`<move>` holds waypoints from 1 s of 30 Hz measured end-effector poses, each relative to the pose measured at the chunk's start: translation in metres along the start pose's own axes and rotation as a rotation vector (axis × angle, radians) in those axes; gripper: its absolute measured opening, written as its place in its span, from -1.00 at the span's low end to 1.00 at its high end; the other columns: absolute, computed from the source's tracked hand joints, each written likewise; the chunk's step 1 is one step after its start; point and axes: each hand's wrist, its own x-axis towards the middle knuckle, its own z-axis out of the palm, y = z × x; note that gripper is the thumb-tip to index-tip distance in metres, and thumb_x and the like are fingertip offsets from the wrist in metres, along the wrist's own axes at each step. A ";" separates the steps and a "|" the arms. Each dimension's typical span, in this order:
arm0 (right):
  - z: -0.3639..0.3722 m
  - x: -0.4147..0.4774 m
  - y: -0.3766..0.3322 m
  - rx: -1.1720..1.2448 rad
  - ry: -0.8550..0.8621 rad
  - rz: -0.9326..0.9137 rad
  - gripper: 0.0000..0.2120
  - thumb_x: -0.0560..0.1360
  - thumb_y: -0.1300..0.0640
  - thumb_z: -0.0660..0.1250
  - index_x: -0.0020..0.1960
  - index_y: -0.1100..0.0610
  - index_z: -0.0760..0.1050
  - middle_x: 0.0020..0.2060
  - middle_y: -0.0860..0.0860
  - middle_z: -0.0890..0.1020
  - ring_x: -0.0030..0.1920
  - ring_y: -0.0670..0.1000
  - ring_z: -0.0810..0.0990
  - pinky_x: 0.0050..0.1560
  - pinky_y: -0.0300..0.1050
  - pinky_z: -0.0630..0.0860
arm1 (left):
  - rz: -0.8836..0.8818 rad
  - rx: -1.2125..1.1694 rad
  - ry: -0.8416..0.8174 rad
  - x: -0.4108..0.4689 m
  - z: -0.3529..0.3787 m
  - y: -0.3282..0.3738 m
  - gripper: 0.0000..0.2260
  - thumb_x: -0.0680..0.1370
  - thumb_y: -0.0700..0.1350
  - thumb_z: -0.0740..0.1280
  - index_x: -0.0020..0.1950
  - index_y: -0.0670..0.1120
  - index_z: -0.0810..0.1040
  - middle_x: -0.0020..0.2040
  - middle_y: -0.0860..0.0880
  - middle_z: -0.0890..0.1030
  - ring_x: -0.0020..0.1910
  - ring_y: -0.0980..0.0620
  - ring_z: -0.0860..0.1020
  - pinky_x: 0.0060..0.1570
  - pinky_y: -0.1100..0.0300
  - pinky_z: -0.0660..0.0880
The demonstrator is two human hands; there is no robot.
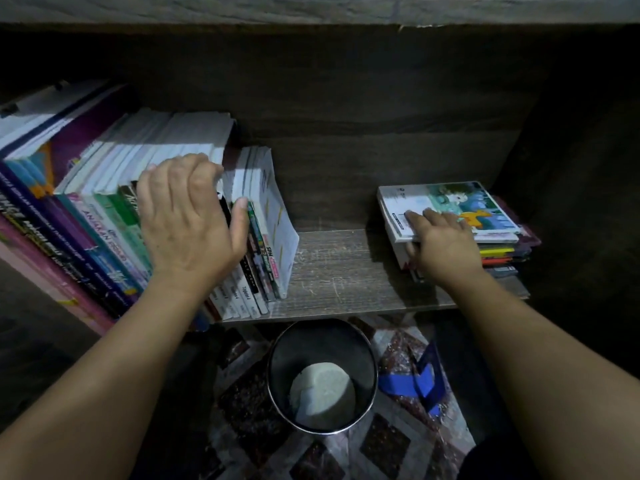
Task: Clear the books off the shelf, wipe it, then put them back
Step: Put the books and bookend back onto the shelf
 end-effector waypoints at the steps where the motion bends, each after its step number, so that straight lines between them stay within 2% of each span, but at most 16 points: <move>1: 0.001 0.002 0.002 -0.006 0.027 -0.013 -0.50 0.58 -0.01 0.19 0.50 -0.02 0.20 0.39 0.10 0.40 0.38 0.18 0.33 0.36 0.16 0.24 | 0.006 -0.007 0.007 0.000 0.000 0.000 -0.63 0.54 -0.02 0.26 0.20 -0.26 0.34 0.14 -0.27 0.44 0.11 -0.23 0.35 0.22 -0.16 0.23; 3: 0.000 0.005 0.007 0.010 0.054 -0.007 -0.51 0.58 0.13 0.19 0.49 -0.02 0.23 0.35 0.11 0.45 0.34 0.20 0.38 0.35 0.18 0.27 | 0.021 -0.038 -0.002 0.001 -0.002 -0.001 -0.66 0.56 -0.03 0.23 0.19 -0.26 0.35 0.13 -0.27 0.44 0.09 -0.23 0.35 0.16 -0.15 0.25; 5: -0.002 0.005 0.011 -0.008 0.016 0.070 -0.44 0.54 0.24 0.22 0.49 -0.07 0.22 0.37 0.10 0.43 0.38 0.23 0.32 0.39 0.27 0.20 | 0.039 -0.052 -0.030 0.002 -0.006 -0.005 -0.65 0.59 -0.01 0.19 0.22 -0.26 0.37 0.14 -0.25 0.47 0.10 -0.23 0.38 0.13 -0.11 0.24; 7: -0.004 0.003 0.012 -0.034 -0.013 0.157 -0.41 0.54 0.26 0.21 0.48 -0.15 0.21 0.40 0.07 0.40 0.43 0.25 0.24 0.41 0.38 0.06 | 0.048 -0.028 -0.040 0.001 -0.008 -0.009 -0.61 0.60 0.03 0.18 0.27 -0.25 0.36 0.16 -0.24 0.47 0.13 -0.23 0.39 0.15 -0.10 0.23; 9: -0.008 0.001 0.014 0.005 0.065 0.159 -0.45 0.54 0.28 0.19 0.44 -0.14 0.30 0.37 0.06 0.45 0.41 0.26 0.28 0.38 0.44 0.03 | 0.047 0.007 -0.040 0.000 -0.007 -0.011 -0.58 0.60 0.05 0.20 0.28 -0.25 0.32 0.18 -0.26 0.45 0.15 -0.24 0.36 0.19 -0.14 0.22; 11: -0.015 0.000 0.012 0.019 0.243 0.077 -0.53 0.52 0.26 0.21 0.37 -0.09 0.42 0.28 0.07 0.54 0.32 0.25 0.40 0.34 0.39 0.14 | 0.036 0.012 -0.049 -0.001 -0.006 -0.009 -0.58 0.58 0.04 0.23 0.27 -0.24 0.29 0.18 -0.27 0.42 0.15 -0.23 0.33 0.21 -0.16 0.21; 13: -0.021 -0.002 -0.003 -0.044 0.414 -0.067 -0.59 0.50 0.19 0.24 0.32 -0.06 0.48 0.19 0.07 0.61 0.19 0.22 0.52 0.19 0.22 0.30 | 0.034 -0.008 -0.059 0.000 -0.006 -0.008 -0.59 0.57 0.03 0.23 0.26 -0.24 0.29 0.18 -0.27 0.41 0.14 -0.22 0.31 0.20 -0.15 0.19; 17: -0.009 -0.018 -0.069 -0.075 0.409 -0.294 -0.59 0.46 0.22 0.23 0.28 0.01 0.52 0.02 0.10 0.66 -0.07 0.23 0.58 -0.02 0.10 0.40 | 0.045 -0.031 -0.074 0.000 -0.006 -0.010 -0.59 0.58 0.04 0.20 0.27 -0.23 0.27 0.19 -0.27 0.39 0.14 -0.22 0.30 0.21 -0.14 0.15; 19: 0.005 -0.032 -0.101 -0.126 0.363 -0.369 -0.59 0.44 0.18 0.19 0.25 0.01 0.55 -0.08 0.10 0.65 -0.16 0.20 0.56 -0.08 0.06 0.41 | 0.048 -0.031 -0.075 -0.001 -0.007 -0.010 -0.59 0.59 0.05 0.18 0.27 -0.23 0.27 0.19 -0.27 0.39 0.15 -0.21 0.29 0.22 -0.14 0.15; 21: 0.011 -0.047 -0.124 -0.193 0.272 -0.391 -0.55 0.45 0.16 0.08 0.26 -0.01 0.53 -0.10 0.07 0.63 -0.17 0.17 0.54 -0.11 0.01 0.39 | 0.048 -0.030 -0.091 -0.001 -0.007 -0.010 -0.59 0.59 0.05 0.17 0.27 -0.23 0.26 0.20 -0.27 0.39 0.16 -0.21 0.29 0.24 -0.14 0.14; 24: 0.039 -0.064 -0.137 -0.256 -0.001 -0.410 -0.51 0.55 0.20 0.01 0.48 0.03 0.25 0.15 0.12 0.50 0.08 0.19 0.48 0.03 0.02 0.34 | 0.051 -0.036 -0.110 -0.002 -0.006 -0.012 -0.58 0.59 0.06 0.17 0.28 -0.23 0.26 0.21 -0.27 0.39 0.18 -0.21 0.29 0.25 -0.13 0.12; 26: 0.045 -0.063 -0.132 -0.212 -0.016 -0.388 -0.47 0.55 0.18 0.04 0.52 0.01 0.19 0.22 0.11 0.45 0.12 0.18 0.47 0.07 0.02 0.37 | 0.052 -0.042 -0.113 -0.002 -0.007 -0.012 -0.58 0.59 0.05 0.18 0.28 -0.23 0.26 0.21 -0.28 0.40 0.19 -0.21 0.29 0.26 -0.13 0.12; 28: 0.044 -0.059 -0.122 -0.077 -0.166 -0.393 -0.42 0.55 0.07 0.14 0.55 -0.04 0.09 0.39 0.10 0.32 0.26 0.20 0.36 0.20 0.05 0.32 | 0.056 -0.051 -0.108 -0.002 -0.007 -0.012 -0.58 0.60 0.05 0.19 0.29 -0.23 0.28 0.21 -0.27 0.41 0.19 -0.22 0.30 0.27 -0.14 0.13; 30: 0.034 -0.058 -0.105 0.081 -0.388 -0.421 -0.29 0.49 -0.16 0.24 0.55 -0.12 0.03 0.51 0.06 0.14 0.41 0.18 0.19 0.36 0.09 0.17 | 0.044 -0.072 -0.124 -0.003 -0.011 -0.012 -0.57 0.58 0.05 0.23 0.29 -0.24 0.32 0.21 -0.26 0.42 0.20 -0.22 0.31 0.28 -0.13 0.15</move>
